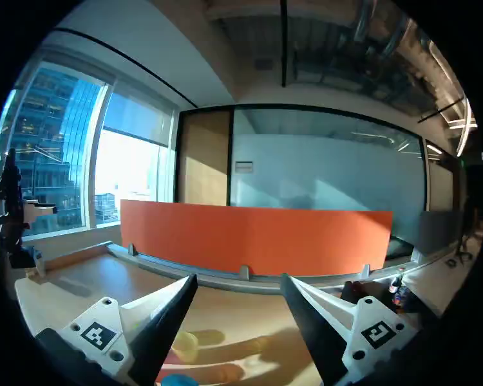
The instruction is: Pour water
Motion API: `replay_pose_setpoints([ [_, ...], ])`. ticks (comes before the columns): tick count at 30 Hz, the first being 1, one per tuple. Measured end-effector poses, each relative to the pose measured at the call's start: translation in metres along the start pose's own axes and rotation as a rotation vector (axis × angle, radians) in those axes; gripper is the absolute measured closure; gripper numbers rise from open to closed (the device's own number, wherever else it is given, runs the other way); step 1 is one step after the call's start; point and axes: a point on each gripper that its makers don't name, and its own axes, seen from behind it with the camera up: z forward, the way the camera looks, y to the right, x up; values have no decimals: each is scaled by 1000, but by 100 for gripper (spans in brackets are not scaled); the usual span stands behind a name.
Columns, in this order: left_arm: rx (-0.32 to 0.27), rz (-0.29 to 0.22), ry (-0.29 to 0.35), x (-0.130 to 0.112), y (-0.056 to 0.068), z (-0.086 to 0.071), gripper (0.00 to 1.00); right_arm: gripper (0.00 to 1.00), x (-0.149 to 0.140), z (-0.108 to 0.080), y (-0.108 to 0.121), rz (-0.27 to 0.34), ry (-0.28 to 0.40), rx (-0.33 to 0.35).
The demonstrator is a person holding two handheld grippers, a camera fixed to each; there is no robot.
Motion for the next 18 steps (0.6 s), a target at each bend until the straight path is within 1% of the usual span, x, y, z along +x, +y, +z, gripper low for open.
replay_pose_setpoints([
  [2, -20, 2, -2, -1, 4, 0, 0, 1, -1, -1, -3, 0, -4, 20],
  [8, -95, -8, 7, 3, 17, 1, 0, 1, 3, -8, -19, 2, -7, 107],
  [14, -142, -7, 13, 5, 22, 1, 0, 1, 9, -15, -38, -3, 6, 194],
  [18, -168, 6, 9, 2, 27, 2, 0, 0, 12, -19, -44, -24, 17, 227],
])
